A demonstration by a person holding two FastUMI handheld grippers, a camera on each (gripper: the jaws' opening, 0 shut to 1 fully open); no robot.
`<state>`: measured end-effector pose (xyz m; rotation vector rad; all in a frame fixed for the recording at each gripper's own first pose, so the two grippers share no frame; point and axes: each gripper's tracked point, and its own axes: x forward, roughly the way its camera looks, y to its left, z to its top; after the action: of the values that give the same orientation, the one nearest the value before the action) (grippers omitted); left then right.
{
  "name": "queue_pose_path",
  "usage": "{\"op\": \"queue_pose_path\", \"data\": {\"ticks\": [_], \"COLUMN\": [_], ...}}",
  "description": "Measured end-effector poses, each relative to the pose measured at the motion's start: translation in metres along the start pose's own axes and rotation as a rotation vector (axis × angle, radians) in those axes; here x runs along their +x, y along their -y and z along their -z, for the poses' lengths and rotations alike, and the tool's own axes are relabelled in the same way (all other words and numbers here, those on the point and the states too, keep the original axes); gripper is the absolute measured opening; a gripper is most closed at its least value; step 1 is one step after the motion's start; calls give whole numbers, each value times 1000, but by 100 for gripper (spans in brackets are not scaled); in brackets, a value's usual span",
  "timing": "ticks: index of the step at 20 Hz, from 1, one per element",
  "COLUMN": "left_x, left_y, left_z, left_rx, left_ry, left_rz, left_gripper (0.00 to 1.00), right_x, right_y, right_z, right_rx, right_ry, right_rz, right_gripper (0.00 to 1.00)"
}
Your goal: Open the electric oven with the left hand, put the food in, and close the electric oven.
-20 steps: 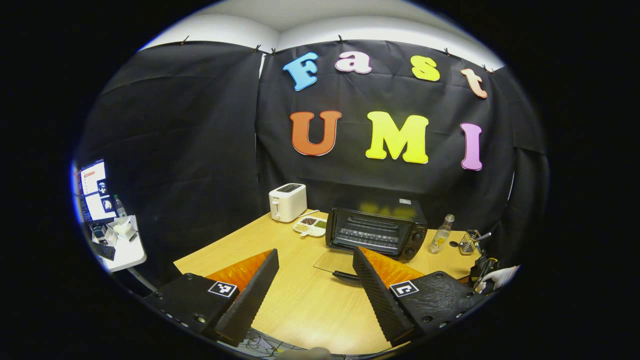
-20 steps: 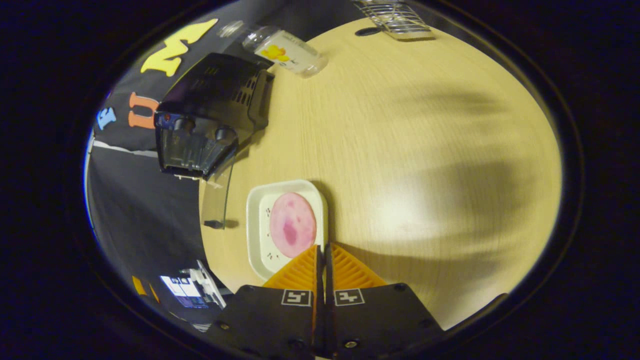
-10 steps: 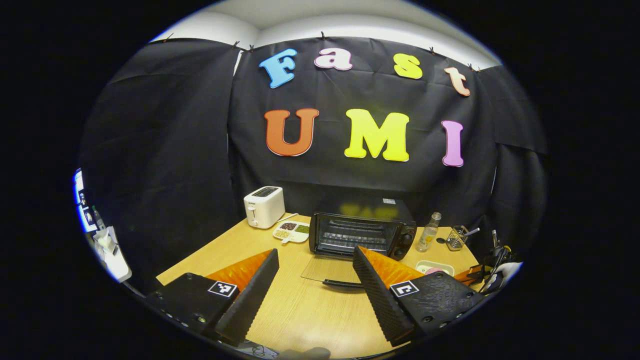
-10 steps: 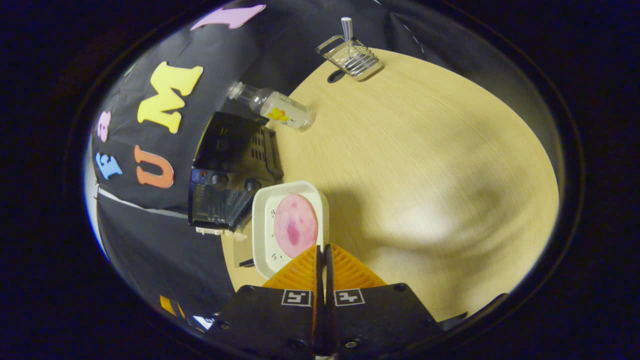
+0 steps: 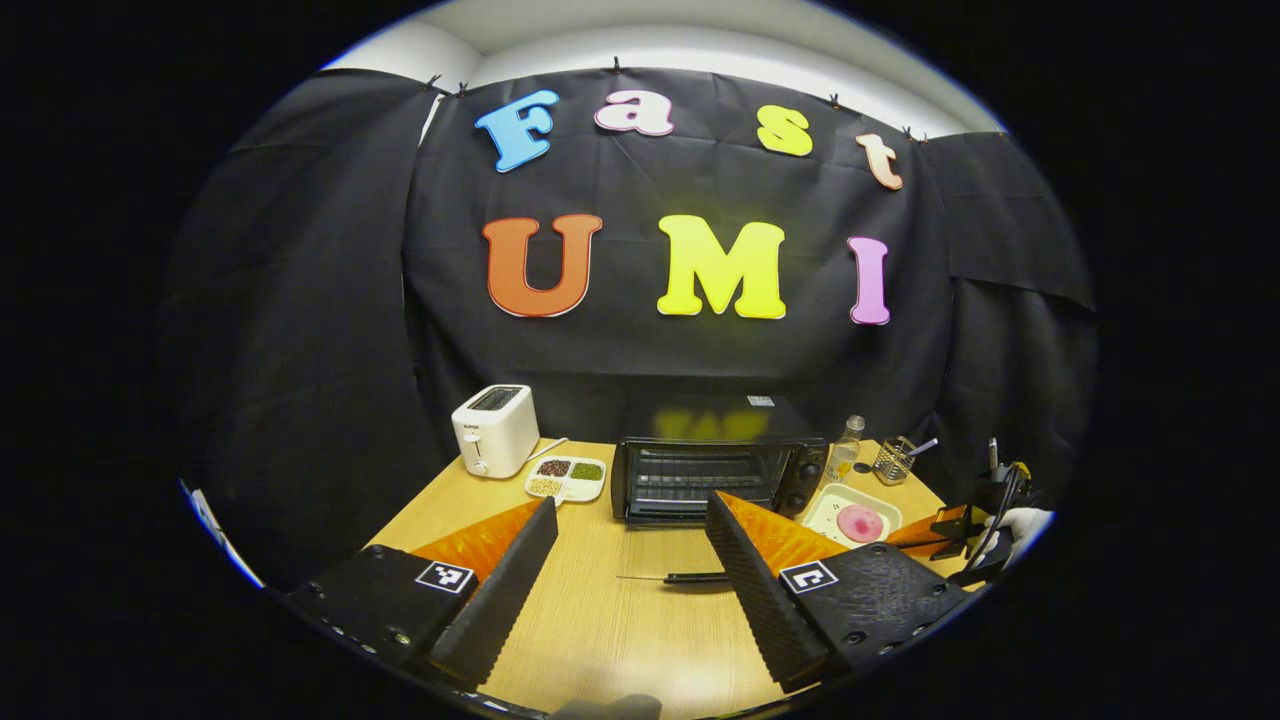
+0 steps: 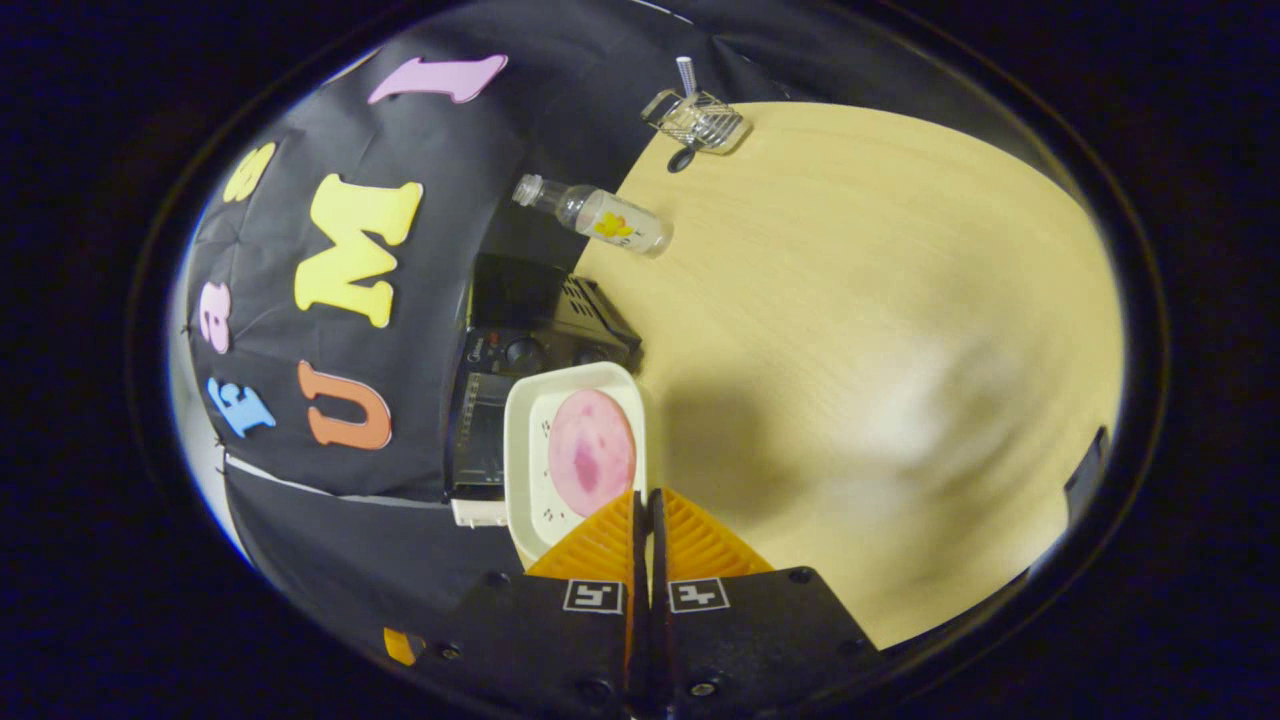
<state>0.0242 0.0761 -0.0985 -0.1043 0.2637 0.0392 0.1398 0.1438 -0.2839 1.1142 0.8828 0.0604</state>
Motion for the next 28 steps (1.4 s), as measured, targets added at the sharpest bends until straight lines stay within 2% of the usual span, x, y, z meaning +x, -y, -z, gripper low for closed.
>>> {"op": "queue_pose_path", "data": {"ticks": [3, 8, 13, 23, 28], "left_x": [-2, -6, -5, -16, -13], "left_y": [-13, -30, -46, -64, -72], "left_z": [4, 6, 8, 19, 27], "left_rx": [-9, -18, -40, -72, -86], "left_ry": [-13, -26, -39, -74, -103], "left_rz": [13, -11, -74, -175, -224], "left_gripper": [95, 95, 96, 95, 95], "right_x": [14, 46, 89, 183, 212], "right_y": [-3, -17, -39, -86, -121], "right_z": [33, 77, 88, 39, 10], "right_rx": [29, 83, 93, 129, 113], "right_ry": [19, -10, -16, 76, 155], "right_rz": [37, 36, 15, -30, -136], "right_gripper": [4, 4, 4, 4, 4]}}
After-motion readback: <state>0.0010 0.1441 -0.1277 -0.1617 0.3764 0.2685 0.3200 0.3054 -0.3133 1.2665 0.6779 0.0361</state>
